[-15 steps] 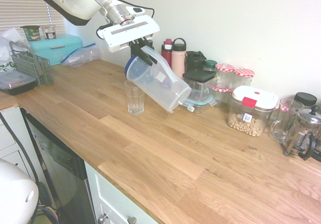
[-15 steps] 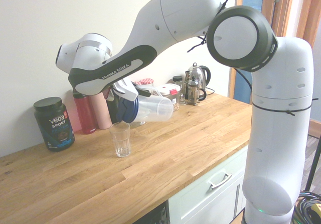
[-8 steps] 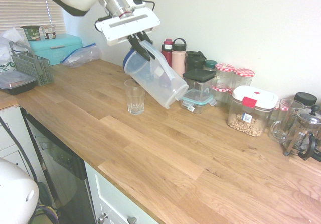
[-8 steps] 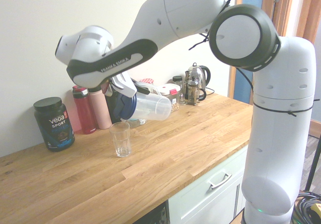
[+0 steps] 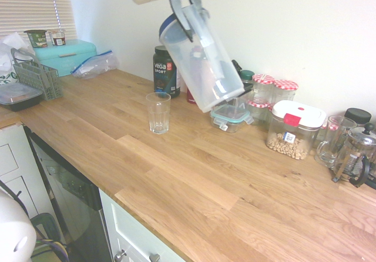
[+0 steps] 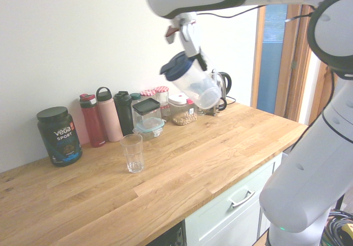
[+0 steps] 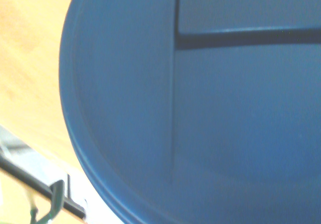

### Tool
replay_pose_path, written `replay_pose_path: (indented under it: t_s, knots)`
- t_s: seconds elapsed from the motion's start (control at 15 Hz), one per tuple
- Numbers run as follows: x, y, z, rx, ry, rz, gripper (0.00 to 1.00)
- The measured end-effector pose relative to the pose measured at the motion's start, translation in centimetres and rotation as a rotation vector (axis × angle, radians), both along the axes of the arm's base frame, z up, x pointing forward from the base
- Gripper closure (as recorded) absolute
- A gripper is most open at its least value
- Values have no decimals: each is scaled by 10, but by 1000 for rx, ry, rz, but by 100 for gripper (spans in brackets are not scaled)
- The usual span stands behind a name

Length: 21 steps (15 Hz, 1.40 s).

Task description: Pour me some water

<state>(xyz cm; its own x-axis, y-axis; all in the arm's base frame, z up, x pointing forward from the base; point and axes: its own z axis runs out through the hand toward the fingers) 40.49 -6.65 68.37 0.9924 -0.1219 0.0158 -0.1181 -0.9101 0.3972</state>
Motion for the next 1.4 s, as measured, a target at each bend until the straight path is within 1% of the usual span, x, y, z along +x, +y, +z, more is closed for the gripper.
replay_pose_path:
  t_s: [0.13,0.27,0.53,0.67,0.73,0.87,1.13,1.27,1.4]
  knots:
    - [-23,-57,-3,102,-57,-98,100]
    - [-29,-90,-11,200,-122,-172,100]
    - [-4,-123,-60,409,-259,-273,100]
    - [8,-139,-90,528,-302,-311,100]
    - [10,-148,-107,583,-308,-318,100]
    - [6,-159,-137,610,-290,-320,100]
    - [-6,-175,-176,529,-285,-316,100]
    - [-9,-182,-191,525,-273,-321,100]
    - [-2,-183,-204,534,-259,-325,100]
